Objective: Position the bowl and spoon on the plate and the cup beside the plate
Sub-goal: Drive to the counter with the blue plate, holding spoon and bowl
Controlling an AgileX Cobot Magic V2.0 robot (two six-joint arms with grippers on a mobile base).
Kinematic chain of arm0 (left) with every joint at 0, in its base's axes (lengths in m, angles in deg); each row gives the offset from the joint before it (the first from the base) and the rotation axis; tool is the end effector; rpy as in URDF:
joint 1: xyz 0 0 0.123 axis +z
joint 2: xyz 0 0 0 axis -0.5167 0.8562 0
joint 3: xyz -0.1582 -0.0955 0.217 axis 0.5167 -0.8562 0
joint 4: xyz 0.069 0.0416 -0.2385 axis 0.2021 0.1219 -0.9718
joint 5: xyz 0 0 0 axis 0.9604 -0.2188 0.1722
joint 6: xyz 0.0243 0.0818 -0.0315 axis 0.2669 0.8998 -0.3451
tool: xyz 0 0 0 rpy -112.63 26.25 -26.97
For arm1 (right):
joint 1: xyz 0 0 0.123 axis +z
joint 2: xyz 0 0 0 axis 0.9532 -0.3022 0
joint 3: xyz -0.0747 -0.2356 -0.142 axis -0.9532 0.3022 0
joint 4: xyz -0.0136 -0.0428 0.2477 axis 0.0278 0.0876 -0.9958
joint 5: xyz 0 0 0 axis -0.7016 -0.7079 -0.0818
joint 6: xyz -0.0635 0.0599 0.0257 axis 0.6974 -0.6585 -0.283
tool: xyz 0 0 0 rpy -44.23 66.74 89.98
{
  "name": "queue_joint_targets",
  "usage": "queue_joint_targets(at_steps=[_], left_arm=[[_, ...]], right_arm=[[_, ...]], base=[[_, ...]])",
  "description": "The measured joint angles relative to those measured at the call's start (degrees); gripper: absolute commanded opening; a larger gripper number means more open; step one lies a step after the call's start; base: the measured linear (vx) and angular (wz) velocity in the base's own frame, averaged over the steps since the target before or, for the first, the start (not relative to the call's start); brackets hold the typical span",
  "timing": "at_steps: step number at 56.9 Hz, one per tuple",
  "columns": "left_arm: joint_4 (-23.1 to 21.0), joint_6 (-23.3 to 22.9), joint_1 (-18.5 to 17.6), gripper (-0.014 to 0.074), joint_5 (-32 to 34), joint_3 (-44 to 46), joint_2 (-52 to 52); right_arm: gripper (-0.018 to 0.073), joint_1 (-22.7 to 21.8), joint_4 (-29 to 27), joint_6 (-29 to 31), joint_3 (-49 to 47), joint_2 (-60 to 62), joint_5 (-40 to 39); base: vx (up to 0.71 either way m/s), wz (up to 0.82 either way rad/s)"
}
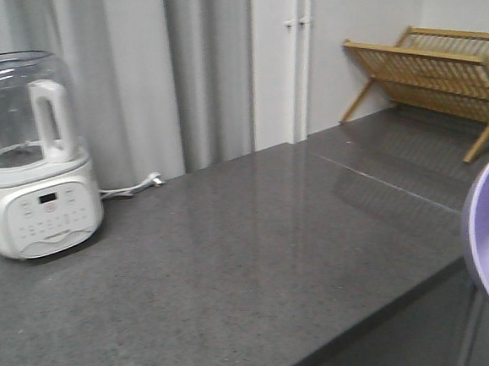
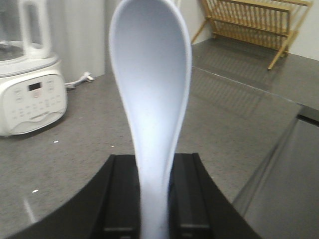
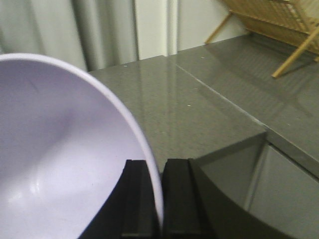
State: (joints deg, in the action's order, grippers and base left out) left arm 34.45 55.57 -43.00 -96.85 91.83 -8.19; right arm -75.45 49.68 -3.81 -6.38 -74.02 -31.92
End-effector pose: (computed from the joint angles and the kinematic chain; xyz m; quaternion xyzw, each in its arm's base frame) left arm 0.0906 -0.0311 0.4127 0.0820 0.7748 -0.1456 0.6098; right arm 0.0946 0.0096 0.4331 -0.0159 0.7952 0.0562 0.6035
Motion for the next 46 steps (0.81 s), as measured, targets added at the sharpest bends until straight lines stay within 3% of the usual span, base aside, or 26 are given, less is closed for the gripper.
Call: queue_joint_targets(at_steps=[25,46], left_arm=[[0.0,0.0,0.0,-0.0003,0.0,0.0,0.0],[0.0,0.0,0.0,-0.0003,0.0,-0.1,0.0]], right_arm=[[-0.0008,0.0,0.0,0.0,0.0,0.0,0.1],[-0.0008,0.0,0.0,0.0,0.0,0.0,0.3]], base=[[-0.01,-0.87],[0.14,-0.54]])
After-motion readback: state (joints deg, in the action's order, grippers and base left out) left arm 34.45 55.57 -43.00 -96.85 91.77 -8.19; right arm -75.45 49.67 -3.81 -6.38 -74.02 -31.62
